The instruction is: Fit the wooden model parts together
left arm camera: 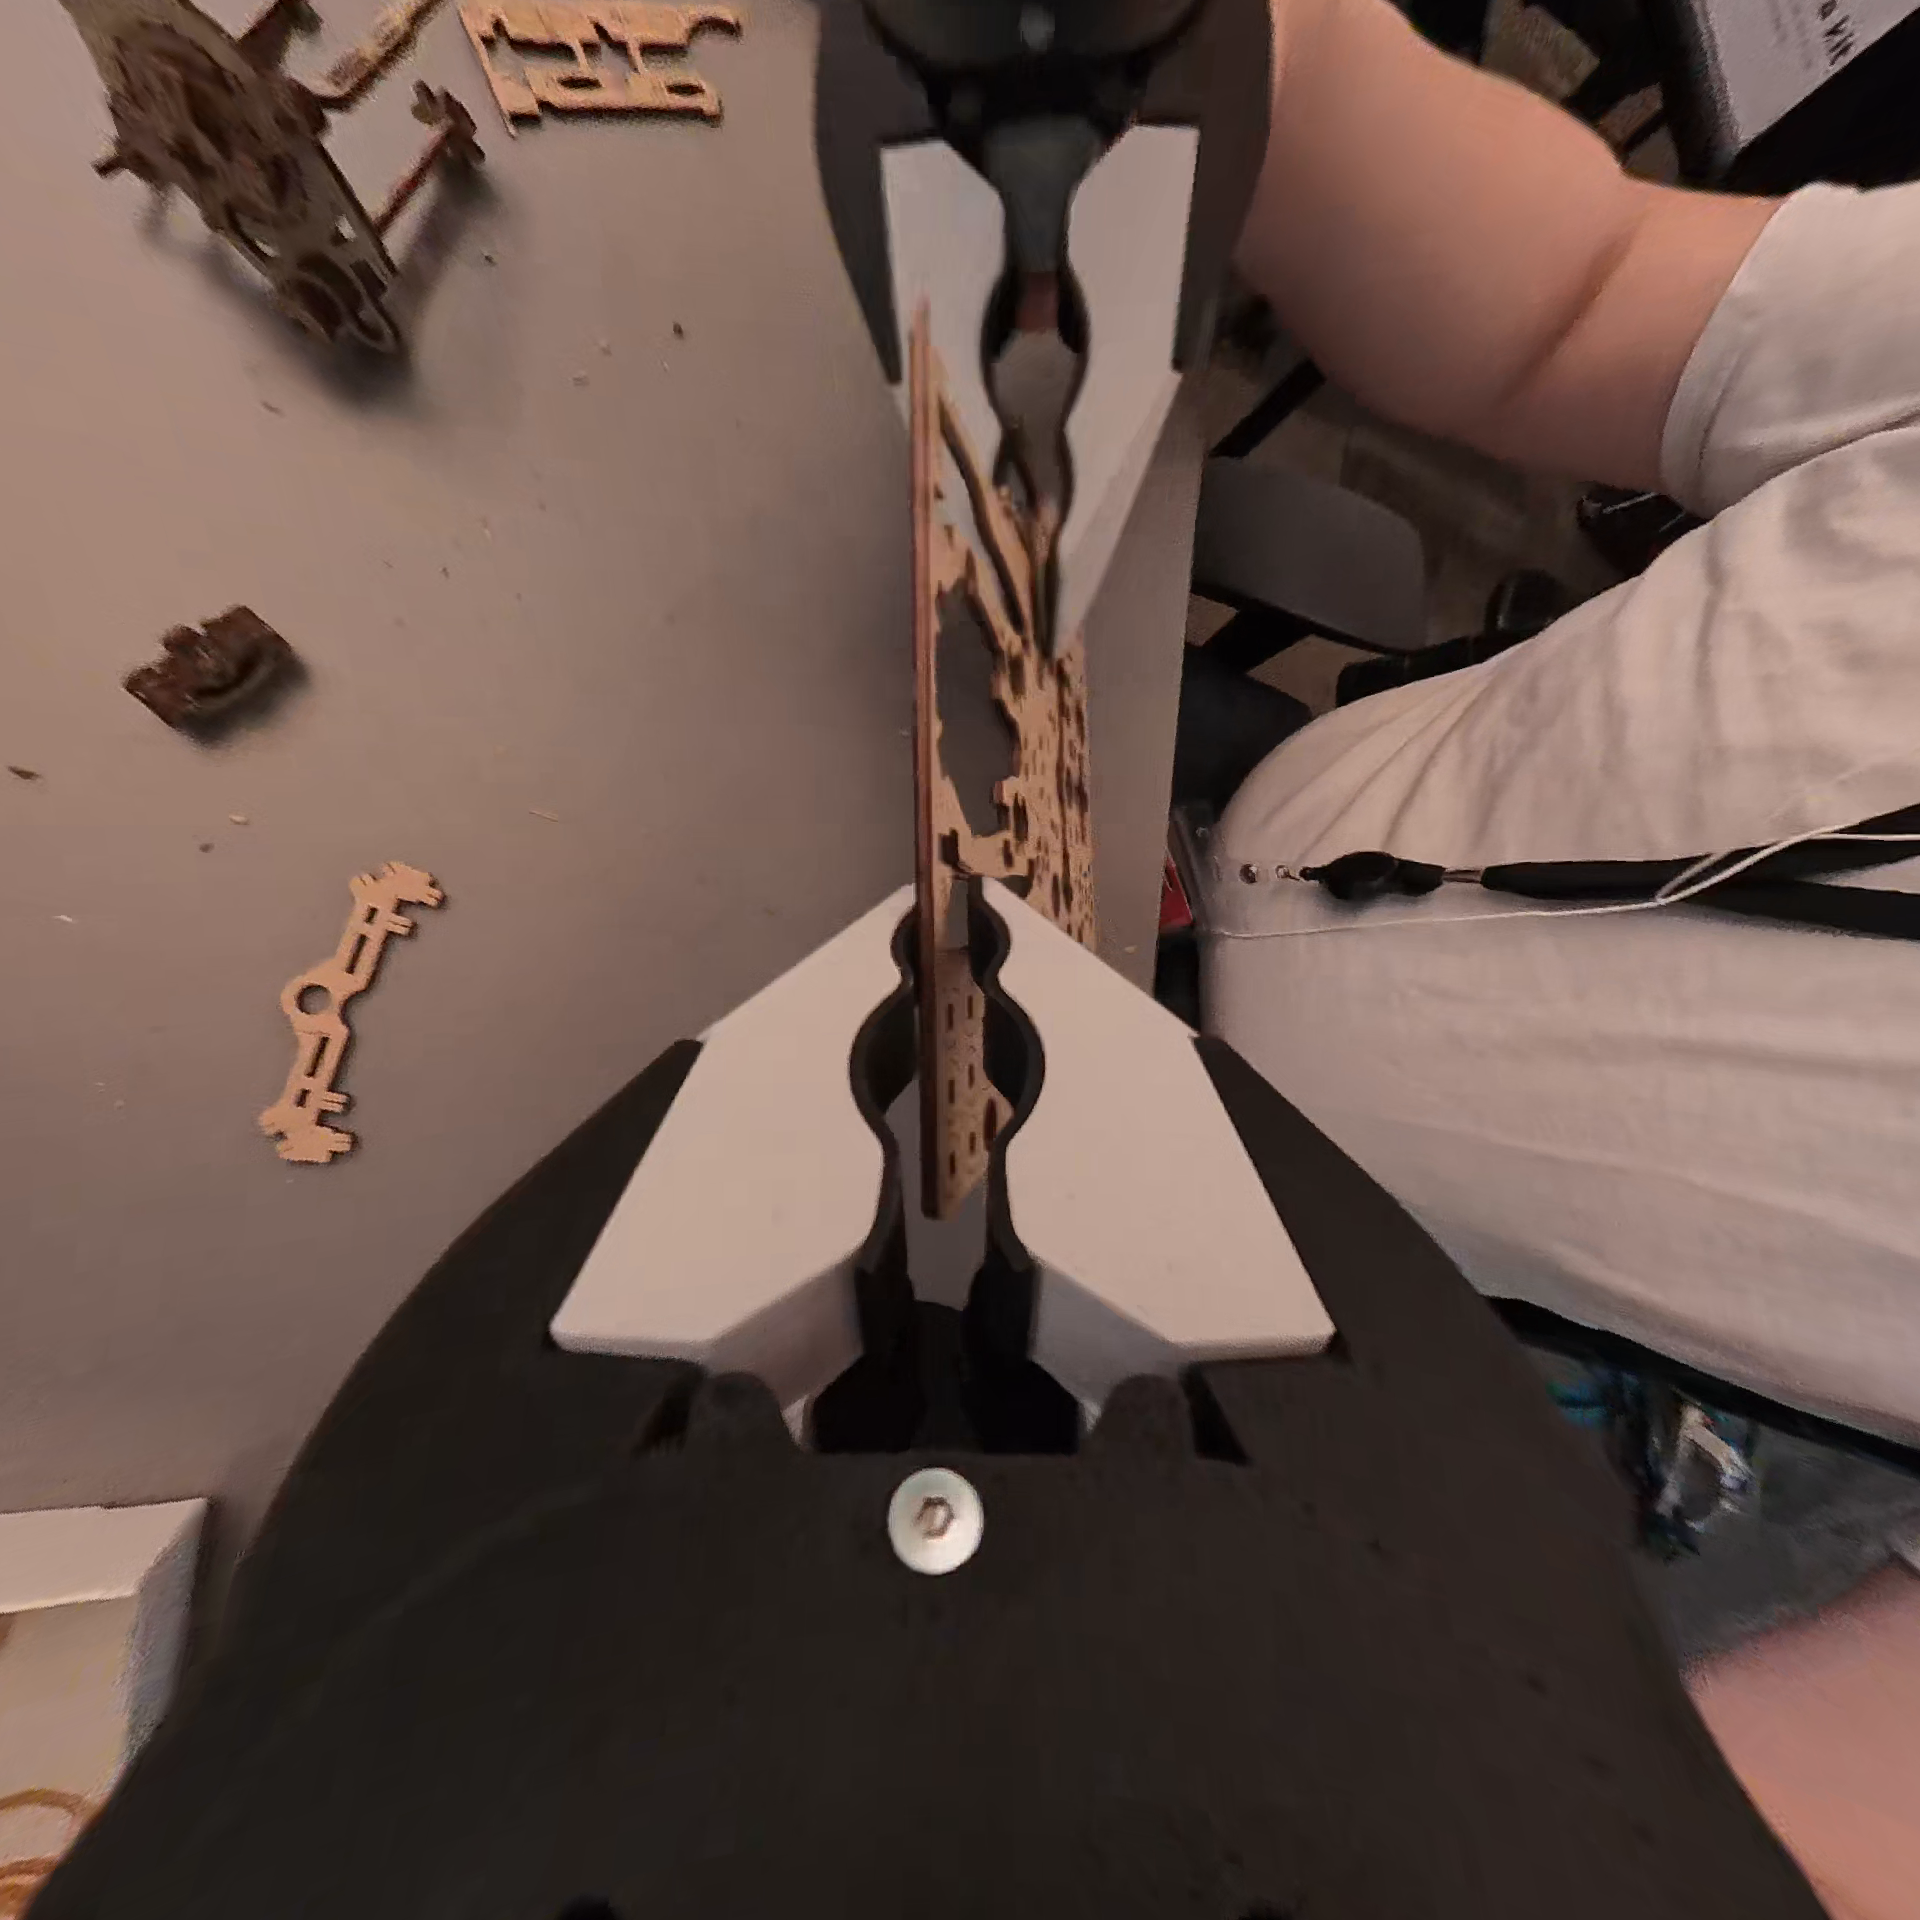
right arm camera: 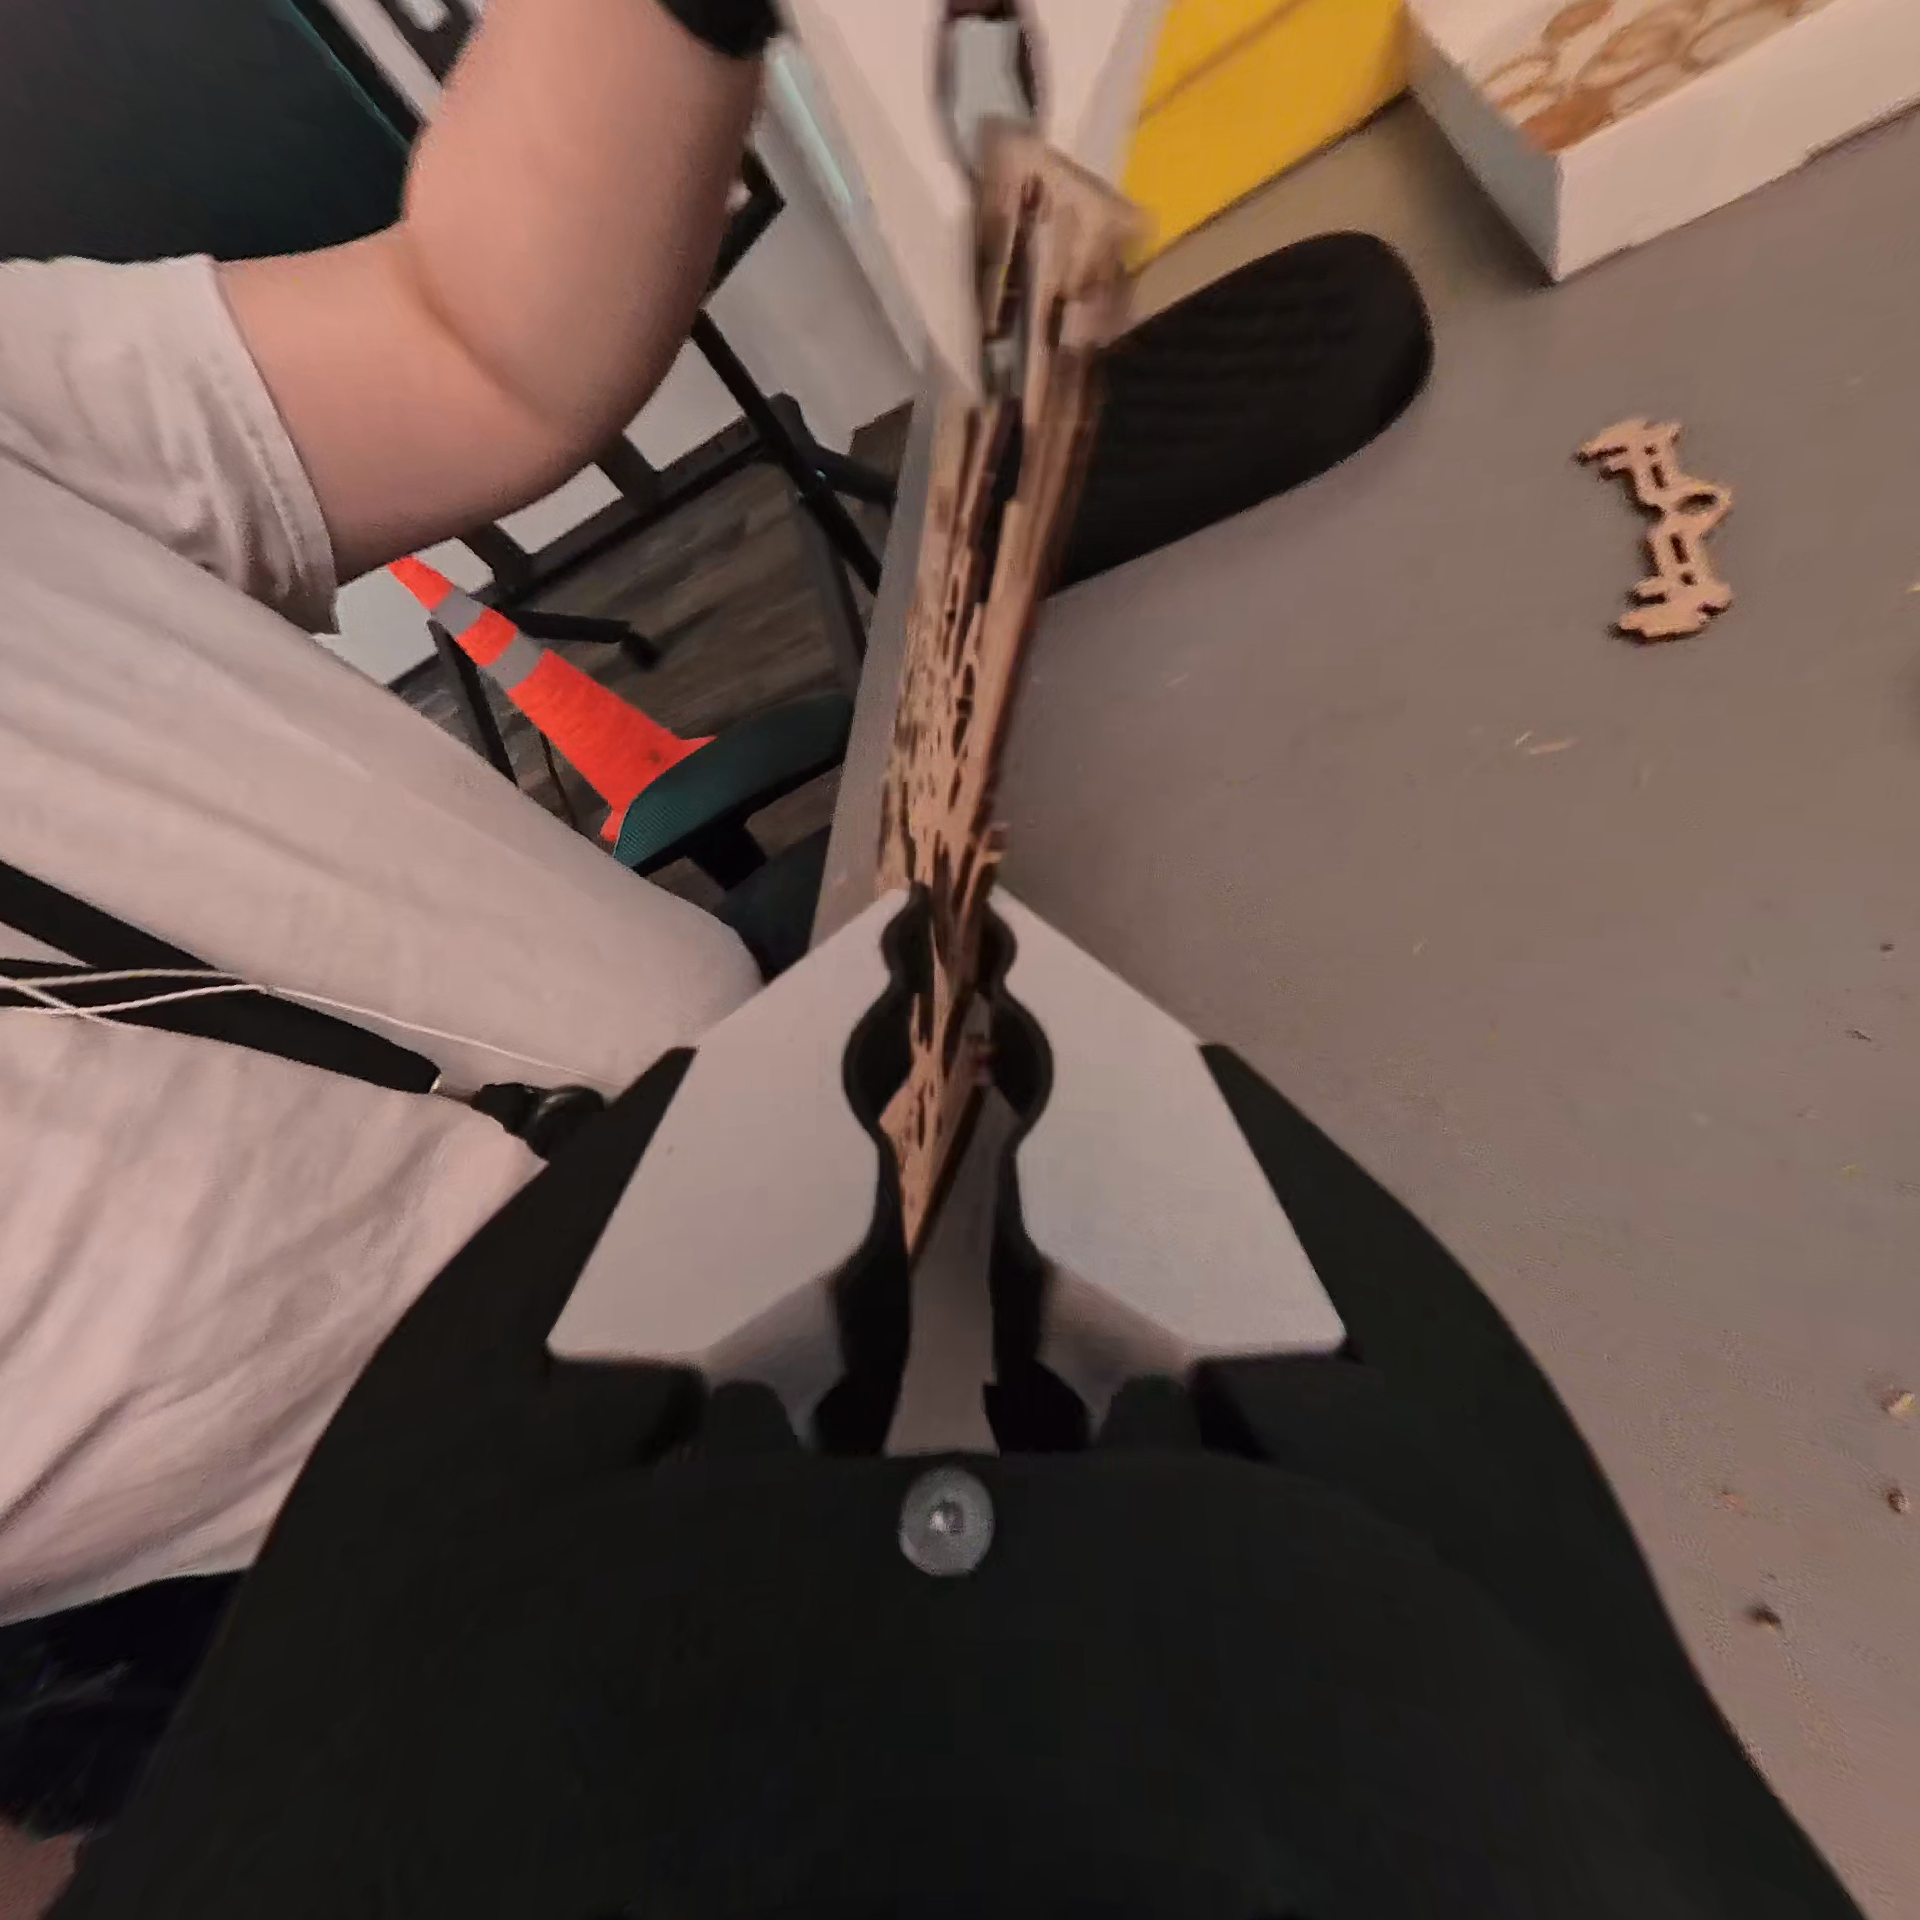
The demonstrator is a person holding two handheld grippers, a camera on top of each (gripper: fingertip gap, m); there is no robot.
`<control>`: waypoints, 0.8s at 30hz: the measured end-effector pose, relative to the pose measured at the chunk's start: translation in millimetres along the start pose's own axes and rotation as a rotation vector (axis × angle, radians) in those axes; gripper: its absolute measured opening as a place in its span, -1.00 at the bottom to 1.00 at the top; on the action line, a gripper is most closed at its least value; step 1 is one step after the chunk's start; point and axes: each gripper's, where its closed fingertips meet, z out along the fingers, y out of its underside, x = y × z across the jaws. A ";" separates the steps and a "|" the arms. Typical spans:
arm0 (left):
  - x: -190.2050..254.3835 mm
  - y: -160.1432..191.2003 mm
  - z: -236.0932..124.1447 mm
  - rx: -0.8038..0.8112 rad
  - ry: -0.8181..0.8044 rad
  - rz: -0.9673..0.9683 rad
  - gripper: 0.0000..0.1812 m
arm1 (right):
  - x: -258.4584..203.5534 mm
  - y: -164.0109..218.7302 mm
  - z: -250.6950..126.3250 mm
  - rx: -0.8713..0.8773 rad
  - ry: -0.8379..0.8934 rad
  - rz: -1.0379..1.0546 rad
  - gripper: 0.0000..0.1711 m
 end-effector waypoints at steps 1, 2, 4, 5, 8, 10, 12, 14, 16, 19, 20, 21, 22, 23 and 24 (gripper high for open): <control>-5.1 -2.4 -0.9 0.021 -0.029 0.012 -0.95 | -0.9 -1.8 0.2 0.025 -0.007 0.004 -0.95; -11.5 -6.3 -2.9 0.064 -0.066 0.016 -0.85 | -0.3 -3.6 -0.8 0.051 -0.008 0.012 -0.97; -21.0 -12.9 -9.8 0.191 -0.101 -0.020 -0.52 | 4.3 -5.0 -4.8 0.099 0.015 0.026 -0.99; -24.1 -12.0 -12.7 0.252 -0.095 -0.060 -0.44 | 6.9 -4.4 -7.5 0.118 0.035 0.025 -0.99; -22.8 -2.8 -10.6 0.440 -0.002 -0.167 -0.30 | 8.4 -1.1 -14.4 0.159 0.068 -0.004 -0.99; -21.6 6.0 -0.3 0.529 0.041 -0.210 -0.30 | 11.1 -0.5 -17.0 0.174 0.086 0.000 -0.98; -18.9 16.8 18.1 0.548 0.061 -0.233 -0.29 | 13.4 -0.9 -17.8 0.178 0.085 0.011 -0.98; -12.8 25.9 36.6 0.529 0.085 -0.253 -0.32 | 14.8 -2.5 -17.9 0.182 0.084 0.006 -0.98; -8.3 28.8 46.6 0.528 0.091 -0.251 -0.45 | 13.3 -4.5 -17.0 0.181 0.078 -0.012 -0.98; -5.5 25.7 51.1 0.531 0.089 -0.237 -0.59 | 8.6 -4.9 -10.7 0.162 0.068 -0.072 -0.98; -0.8 23.1 51.6 0.531 0.105 -0.221 -0.69 | 7.9 -6.1 -8.3 0.163 0.065 -0.088 -0.98; 3.5 22.6 52.8 0.519 0.110 -0.193 -0.97 | 7.2 -7.4 -6.2 0.166 0.061 -0.092 -0.98; 2.8 23.5 53.6 0.505 0.078 -0.171 -0.97 | 10.1 -8.0 -5.4 0.166 0.079 -0.086 -0.97; 0.0 23.2 51.8 0.512 0.040 -0.162 -0.97 | 15.8 -9.8 -6.7 0.173 0.122 -0.081 -0.92; -1.6 22.5 48.2 0.529 0.020 -0.164 -0.98 | 18.5 -14.7 -10.6 0.200 0.170 -0.093 -0.83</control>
